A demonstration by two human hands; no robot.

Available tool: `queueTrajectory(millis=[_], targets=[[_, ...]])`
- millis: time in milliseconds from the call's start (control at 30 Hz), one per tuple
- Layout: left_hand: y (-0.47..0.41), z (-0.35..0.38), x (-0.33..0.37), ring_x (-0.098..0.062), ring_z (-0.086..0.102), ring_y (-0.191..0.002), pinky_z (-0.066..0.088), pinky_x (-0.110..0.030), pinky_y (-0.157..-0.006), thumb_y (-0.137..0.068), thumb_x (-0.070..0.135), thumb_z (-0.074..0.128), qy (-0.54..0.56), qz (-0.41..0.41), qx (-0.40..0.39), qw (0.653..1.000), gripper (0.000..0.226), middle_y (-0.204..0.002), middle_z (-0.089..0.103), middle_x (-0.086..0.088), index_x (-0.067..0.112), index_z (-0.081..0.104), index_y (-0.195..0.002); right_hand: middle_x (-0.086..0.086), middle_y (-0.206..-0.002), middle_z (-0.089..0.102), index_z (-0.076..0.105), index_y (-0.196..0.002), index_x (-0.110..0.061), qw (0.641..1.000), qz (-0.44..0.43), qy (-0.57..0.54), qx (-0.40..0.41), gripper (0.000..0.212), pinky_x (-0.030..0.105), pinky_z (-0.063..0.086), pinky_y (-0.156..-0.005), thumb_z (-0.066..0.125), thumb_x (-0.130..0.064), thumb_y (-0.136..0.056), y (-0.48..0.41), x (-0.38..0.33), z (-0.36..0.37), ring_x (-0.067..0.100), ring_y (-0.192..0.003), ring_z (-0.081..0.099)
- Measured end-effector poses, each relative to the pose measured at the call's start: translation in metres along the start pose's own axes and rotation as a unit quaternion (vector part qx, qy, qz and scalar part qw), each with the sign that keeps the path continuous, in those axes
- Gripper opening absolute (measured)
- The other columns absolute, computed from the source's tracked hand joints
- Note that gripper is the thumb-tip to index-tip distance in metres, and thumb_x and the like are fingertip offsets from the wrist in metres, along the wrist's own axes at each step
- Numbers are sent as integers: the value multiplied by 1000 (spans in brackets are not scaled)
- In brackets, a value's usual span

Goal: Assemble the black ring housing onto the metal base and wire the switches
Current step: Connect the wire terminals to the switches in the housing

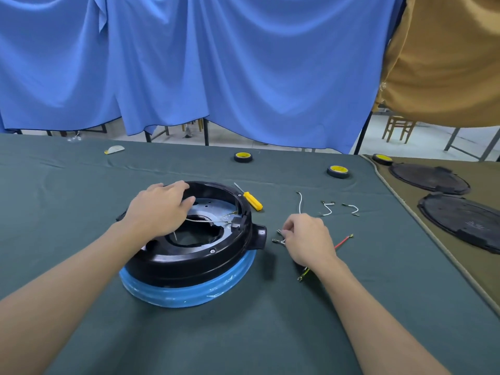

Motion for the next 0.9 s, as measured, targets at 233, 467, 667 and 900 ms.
queueTrajectory(millis=[233,467,667,900], targets=[[0,-3,1,-32,48,-124,42,-42,-95,-102,37,39,13,3,30,999,36,-133,60,-2,21,55,-131,0,-100,68,64,-90,-26,997,43,-42,49,8,37,50,-84,56,-29,-90,-9,11,-20,27,-100,60],[-3,-3,-2,-31,50,-122,38,-42,-96,-100,38,44,41,-6,48,998,32,-126,64,2,23,61,-124,-17,-79,60,63,-111,-34,993,-29,1,-112,40,31,47,-81,72,-53,-77,-6,4,-1,17,-97,58],[-1,-4,-3,-30,50,-121,38,-42,-95,-100,38,45,56,-6,47,997,32,-123,66,2,24,61,-123,-7,-79,63,63,-92,-25,997,-53,-47,-41,8,31,44,-79,69,-24,-87,-6,-2,-6,23,-96,56],[4,-22,5,-22,59,-109,42,-31,-93,-99,28,53,214,40,142,966,27,-112,70,0,13,68,-115,-5,-71,65,63,-92,-30,928,-132,-334,95,25,18,45,-64,75,-11,-81,13,-52,-54,14,-69,63]])
Point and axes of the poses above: each hand's wrist, its own y-axis away from the middle knuckle, its own z-axis out of the palm, x = y × z, the point moved 8 cm from there along -y, towards the middle knuckle
